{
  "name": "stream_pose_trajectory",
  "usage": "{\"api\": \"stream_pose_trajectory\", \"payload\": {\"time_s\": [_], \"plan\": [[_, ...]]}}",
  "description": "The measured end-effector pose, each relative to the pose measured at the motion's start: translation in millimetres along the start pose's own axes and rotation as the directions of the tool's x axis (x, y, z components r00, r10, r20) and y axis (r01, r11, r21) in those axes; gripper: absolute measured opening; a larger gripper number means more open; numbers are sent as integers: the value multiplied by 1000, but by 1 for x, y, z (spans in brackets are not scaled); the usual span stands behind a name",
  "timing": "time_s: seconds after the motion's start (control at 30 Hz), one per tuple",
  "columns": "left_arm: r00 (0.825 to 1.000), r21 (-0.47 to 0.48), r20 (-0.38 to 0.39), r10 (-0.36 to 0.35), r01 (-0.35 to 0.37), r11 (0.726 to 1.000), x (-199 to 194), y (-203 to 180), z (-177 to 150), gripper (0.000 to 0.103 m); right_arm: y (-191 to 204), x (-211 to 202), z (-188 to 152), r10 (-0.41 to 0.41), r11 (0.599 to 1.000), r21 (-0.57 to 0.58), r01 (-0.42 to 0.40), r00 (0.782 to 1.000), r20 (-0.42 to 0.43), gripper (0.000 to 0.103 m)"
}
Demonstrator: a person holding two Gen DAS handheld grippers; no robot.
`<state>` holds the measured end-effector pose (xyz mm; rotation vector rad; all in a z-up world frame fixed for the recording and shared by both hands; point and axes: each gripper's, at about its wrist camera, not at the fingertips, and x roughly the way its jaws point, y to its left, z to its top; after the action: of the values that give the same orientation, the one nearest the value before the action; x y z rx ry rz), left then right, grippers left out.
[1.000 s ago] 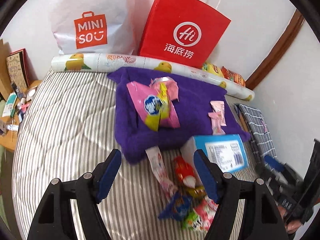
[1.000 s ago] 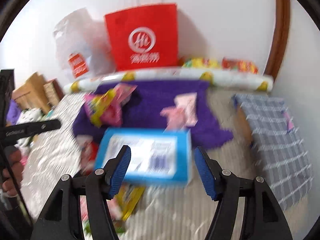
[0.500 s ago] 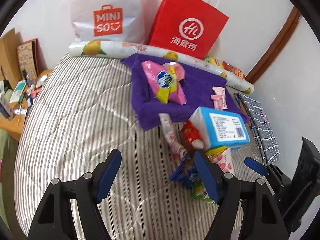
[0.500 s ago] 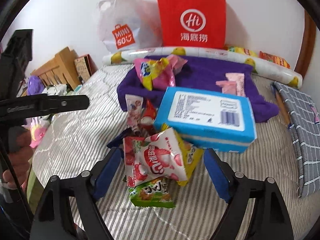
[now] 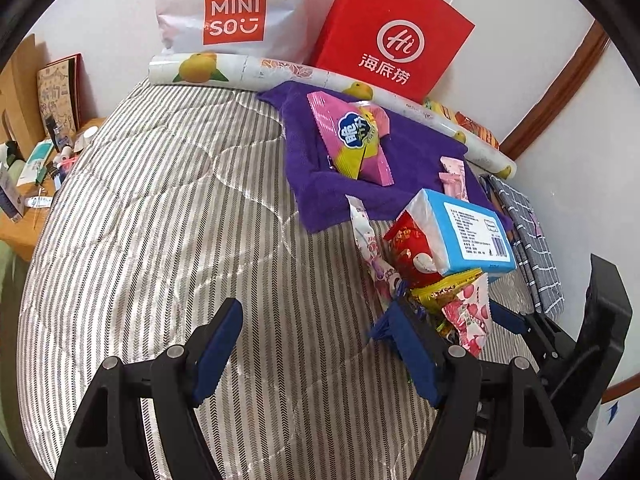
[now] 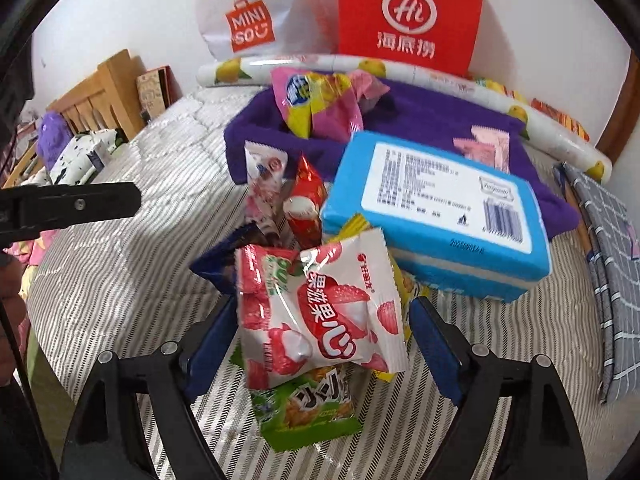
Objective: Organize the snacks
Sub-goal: 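Move both tools back toward the remaining snack pile, then grasp a strawberry candy packet with the right tool while the left tool grasps a pink lollipop packet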
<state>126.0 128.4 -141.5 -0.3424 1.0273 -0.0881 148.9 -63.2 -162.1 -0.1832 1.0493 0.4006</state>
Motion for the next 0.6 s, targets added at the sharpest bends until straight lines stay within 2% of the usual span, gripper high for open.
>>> {"api": "stream_pose_trajectory", "payload": {"time_s": [0.07,0.17,0.43,0.6], "plan": [[1000,5,-11,3,-3,1000,3,-2,-2,74,-3,0,0,10,1000,14,-10,1000,3,72],[1000,11,-20,7,-7,1000,7,-5,-3,74,-8,-10,0,53,998,35,-54,998,25,66],[999,24,-46,1,0,1000,24,-20,-4,74,-26,-46,-7,79,995,52,-85,991,106,63],[999,26,-47,-15,17,1000,34,-32,-1,74,-54,-64,-18,51,993,100,-66,988,146,63]]}}
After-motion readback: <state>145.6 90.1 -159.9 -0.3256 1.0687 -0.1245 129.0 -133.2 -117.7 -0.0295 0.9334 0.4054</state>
